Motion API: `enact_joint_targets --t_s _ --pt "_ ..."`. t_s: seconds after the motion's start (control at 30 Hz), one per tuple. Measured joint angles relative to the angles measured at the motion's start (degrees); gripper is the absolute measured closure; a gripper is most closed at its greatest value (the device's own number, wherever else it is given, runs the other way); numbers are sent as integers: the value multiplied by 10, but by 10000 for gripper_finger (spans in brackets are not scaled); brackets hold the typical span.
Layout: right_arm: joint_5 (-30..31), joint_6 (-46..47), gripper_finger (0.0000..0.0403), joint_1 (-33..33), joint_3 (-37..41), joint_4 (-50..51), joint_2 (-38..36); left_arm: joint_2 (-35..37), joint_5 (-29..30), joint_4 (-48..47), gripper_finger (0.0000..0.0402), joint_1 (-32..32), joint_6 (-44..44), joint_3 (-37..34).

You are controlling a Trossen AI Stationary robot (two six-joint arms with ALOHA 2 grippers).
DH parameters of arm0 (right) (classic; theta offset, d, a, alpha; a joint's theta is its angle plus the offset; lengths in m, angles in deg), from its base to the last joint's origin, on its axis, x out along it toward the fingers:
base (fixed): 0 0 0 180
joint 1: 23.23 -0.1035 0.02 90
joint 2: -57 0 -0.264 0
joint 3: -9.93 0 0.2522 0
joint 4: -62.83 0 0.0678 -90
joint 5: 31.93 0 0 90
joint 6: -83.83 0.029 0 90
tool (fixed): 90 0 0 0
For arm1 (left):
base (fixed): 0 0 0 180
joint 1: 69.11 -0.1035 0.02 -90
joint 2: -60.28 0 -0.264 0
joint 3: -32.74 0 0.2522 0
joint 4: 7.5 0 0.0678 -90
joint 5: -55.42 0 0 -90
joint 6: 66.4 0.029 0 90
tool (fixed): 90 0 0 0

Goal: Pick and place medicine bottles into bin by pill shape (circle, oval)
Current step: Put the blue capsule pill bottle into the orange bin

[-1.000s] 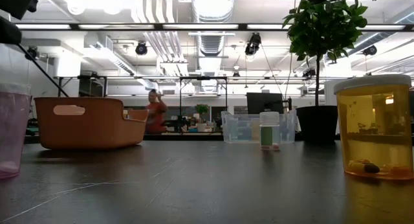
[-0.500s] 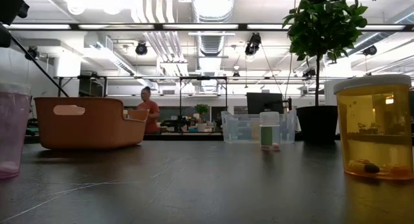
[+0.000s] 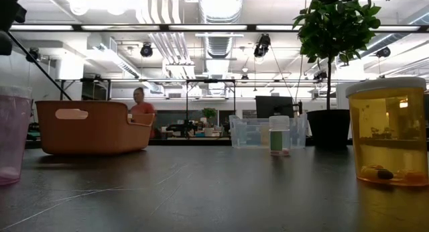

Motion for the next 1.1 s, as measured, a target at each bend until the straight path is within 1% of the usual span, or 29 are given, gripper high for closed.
enact_joint_targets --t_s 0.2,0.37,0.43,0.63,0.8,0.93,1.1 --pt "0 0 213 0 0 0 0 0 0 22 233 2 -3 -21" --pt "0 0 213 0 0 0 0 0 0 27 237 2 -1 -21" --pt "0 0 213 0 0 0 0 0 0 27 248 2 -1 -21" --pt "0 0 213 0 0 0 0 0 -1 27 307 2 -1 -21" --pt "0 0 213 0 0 0 0 0 -2 27 310 -3 -1 -12" --pt "0 0 213 0 0 0 0 1 -2 22 297 -31 22 11" --pt "0 0 213 0 0 0 0 8 -2 -1 298 -105 99 51"
